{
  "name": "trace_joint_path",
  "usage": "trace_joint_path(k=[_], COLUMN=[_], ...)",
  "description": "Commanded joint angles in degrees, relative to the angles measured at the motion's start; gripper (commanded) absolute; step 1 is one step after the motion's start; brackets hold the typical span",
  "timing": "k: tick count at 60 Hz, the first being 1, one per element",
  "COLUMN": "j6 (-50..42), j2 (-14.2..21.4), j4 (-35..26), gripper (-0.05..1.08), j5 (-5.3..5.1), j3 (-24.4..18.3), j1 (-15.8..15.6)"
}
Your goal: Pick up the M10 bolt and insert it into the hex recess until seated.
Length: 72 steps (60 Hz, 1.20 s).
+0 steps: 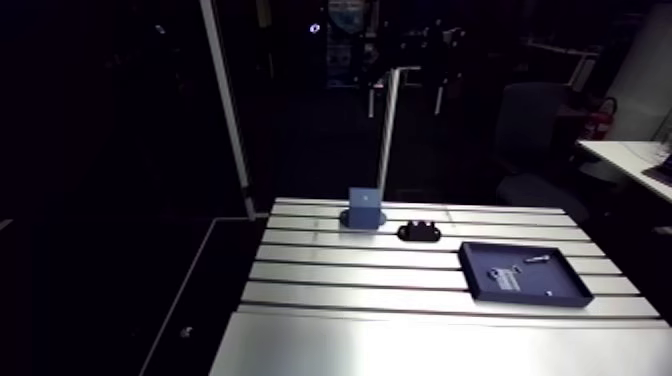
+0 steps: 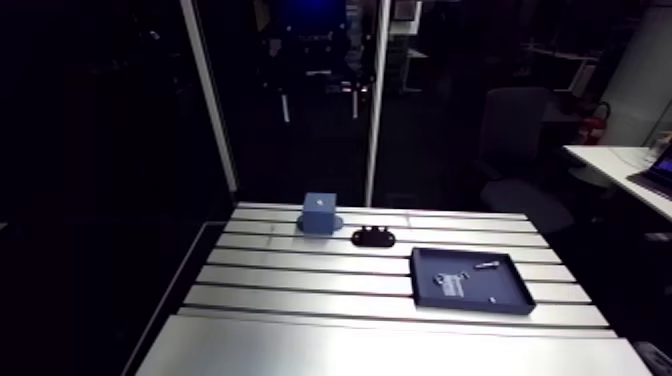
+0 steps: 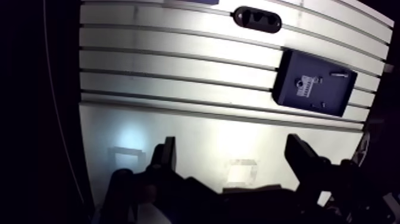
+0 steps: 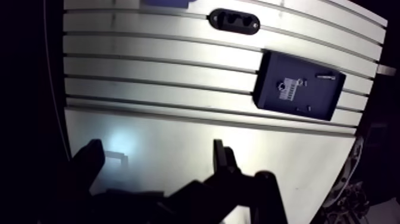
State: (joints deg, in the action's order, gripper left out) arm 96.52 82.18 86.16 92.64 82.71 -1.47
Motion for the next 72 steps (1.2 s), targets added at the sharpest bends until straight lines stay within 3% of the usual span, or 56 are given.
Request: trace_joint_path(k=[1, 33, 72], j6=[0.0, 0.0, -0.1], j2=[1.1, 1.8, 1.8], j4=[-1.0, -0.9, -0.7], gripper=[0.01, 0.01, 0.01], j5=[0.04, -0.05, -0.4], j3=[0.4, 0.3, 0.4], j1=[0.5, 2.6, 3.0])
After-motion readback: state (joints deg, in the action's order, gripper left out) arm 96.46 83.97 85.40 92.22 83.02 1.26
